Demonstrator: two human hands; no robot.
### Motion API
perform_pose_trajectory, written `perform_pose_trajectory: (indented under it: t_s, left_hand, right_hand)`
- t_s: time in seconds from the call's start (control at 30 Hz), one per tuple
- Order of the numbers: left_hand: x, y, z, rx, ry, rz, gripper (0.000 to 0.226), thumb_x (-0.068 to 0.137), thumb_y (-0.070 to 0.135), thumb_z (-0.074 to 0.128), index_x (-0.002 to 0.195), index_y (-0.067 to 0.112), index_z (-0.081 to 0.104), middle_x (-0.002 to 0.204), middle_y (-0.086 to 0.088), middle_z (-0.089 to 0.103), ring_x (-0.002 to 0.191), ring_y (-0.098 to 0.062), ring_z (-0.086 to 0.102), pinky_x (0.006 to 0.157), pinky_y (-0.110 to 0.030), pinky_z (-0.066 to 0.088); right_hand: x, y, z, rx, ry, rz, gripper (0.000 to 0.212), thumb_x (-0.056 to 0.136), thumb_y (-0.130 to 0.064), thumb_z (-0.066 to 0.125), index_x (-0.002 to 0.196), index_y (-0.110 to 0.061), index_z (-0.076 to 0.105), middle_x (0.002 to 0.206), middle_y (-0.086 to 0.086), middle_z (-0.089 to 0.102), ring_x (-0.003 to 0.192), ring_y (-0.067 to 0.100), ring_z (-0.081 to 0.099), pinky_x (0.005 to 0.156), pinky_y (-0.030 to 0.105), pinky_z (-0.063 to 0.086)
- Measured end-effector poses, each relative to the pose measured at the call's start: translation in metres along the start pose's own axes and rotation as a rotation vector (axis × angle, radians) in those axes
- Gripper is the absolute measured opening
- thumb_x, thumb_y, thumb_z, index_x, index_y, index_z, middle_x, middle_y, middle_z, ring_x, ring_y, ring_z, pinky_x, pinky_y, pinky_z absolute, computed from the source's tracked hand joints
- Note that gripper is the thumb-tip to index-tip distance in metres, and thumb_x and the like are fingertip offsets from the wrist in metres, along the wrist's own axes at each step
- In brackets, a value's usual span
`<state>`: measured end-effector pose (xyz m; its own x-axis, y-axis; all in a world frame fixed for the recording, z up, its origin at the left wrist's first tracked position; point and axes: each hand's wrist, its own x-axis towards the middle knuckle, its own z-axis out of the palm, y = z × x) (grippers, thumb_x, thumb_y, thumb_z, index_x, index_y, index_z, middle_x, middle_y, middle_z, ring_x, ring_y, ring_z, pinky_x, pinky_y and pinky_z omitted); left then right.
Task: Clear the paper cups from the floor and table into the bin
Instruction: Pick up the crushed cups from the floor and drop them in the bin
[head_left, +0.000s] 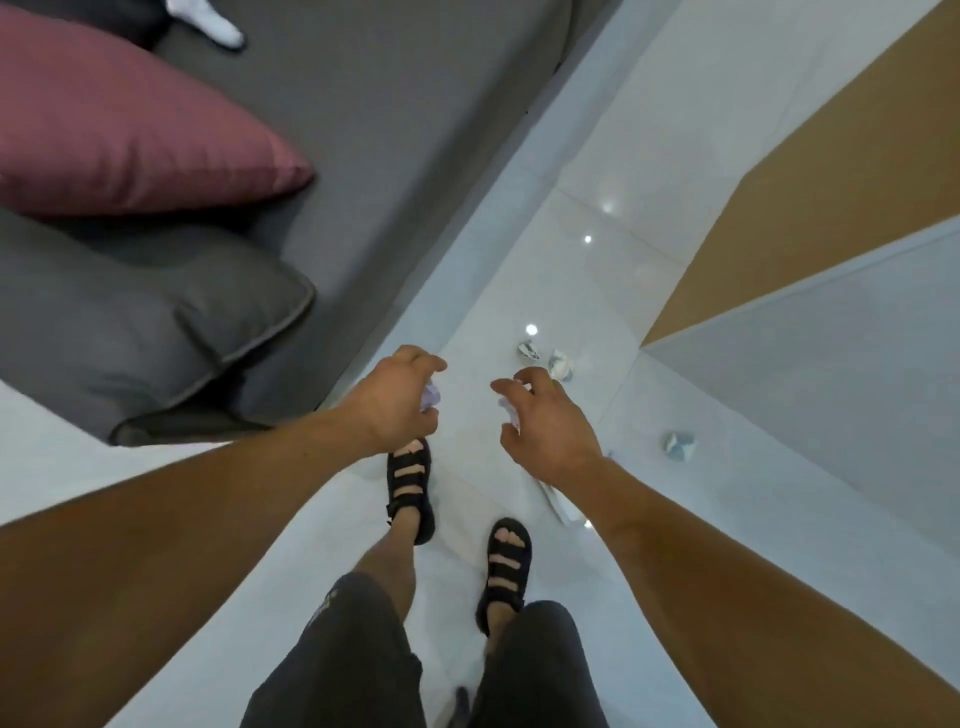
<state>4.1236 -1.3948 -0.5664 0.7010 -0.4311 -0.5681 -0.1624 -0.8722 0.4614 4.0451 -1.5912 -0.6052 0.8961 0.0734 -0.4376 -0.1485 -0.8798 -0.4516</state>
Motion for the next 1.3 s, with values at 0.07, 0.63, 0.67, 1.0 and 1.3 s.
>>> perform_pose_trajectory:
  t_s: [0.07,0.63,0.67,1.0,1.3]
  left_hand:
    - [-0.041,0.006,-0.009,-0.043,0.072,-0.044,0.060,0.083,0.021,0.067,0.139,0.019,0.044,0.141,-0.002,0.040,0.117,-0.021,0.051,0.093,-0.025,0.039]
    - [-0.432,-0.084,0.023,-0.495,0.524,-0.555,0.058,0.084,0.024,0.066,0.138,0.018,0.045,0.137,0.000,0.042,0.110,-0.012,0.051,0.091,-0.017,0.036]
    - [-0.454,-0.097,0.027,-0.509,0.559,-0.584,0.058,0.084,0.024,0.065,0.138,0.019,0.045,0.136,0.000,0.042,0.110,-0.011,0.051,0.090,-0.016,0.035]
    - [-0.696,-0.229,0.083,-0.692,0.874,-0.884,0.058,0.085,0.024,0.064,0.139,0.017,0.043,0.138,-0.001,0.040,0.117,-0.015,0.050,0.093,-0.017,0.035]
    - [-0.817,-0.330,0.100,-0.814,1.051,-1.059,0.058,0.085,0.024,0.064,0.139,0.016,0.043,0.137,-0.002,0.040,0.115,-0.013,0.051,0.091,-0.017,0.036]
  right_hand:
    - [-0.020,-0.022,-0.019,-0.032,-0.037,-0.050,0.055,0.088,-0.016,0.058,0.141,-0.025,0.045,0.142,0.004,0.039,0.122,0.025,0.046,0.084,0.030,0.046]
    - [-0.165,-0.316,-0.013,-0.325,-0.330,-0.631,0.056,0.090,-0.019,0.056,0.144,-0.027,0.042,0.139,-0.001,0.040,0.121,0.023,0.048,0.095,0.028,0.042]
    - [-0.172,-0.340,-0.002,-0.346,-0.345,-0.676,0.057,0.090,-0.020,0.056,0.145,-0.027,0.041,0.138,-0.001,0.040,0.120,0.023,0.049,0.094,0.028,0.041]
    - [-0.272,-0.583,0.142,-0.499,-0.482,-0.999,0.058,0.088,-0.026,0.059,0.143,-0.026,0.043,0.136,0.001,0.045,0.117,0.023,0.054,0.100,0.030,0.044]
    - [-0.326,-0.756,0.258,-0.563,-0.637,-1.275,0.058,0.088,-0.025,0.062,0.143,-0.025,0.043,0.137,0.001,0.045,0.115,0.020,0.057,0.099,0.028,0.045]
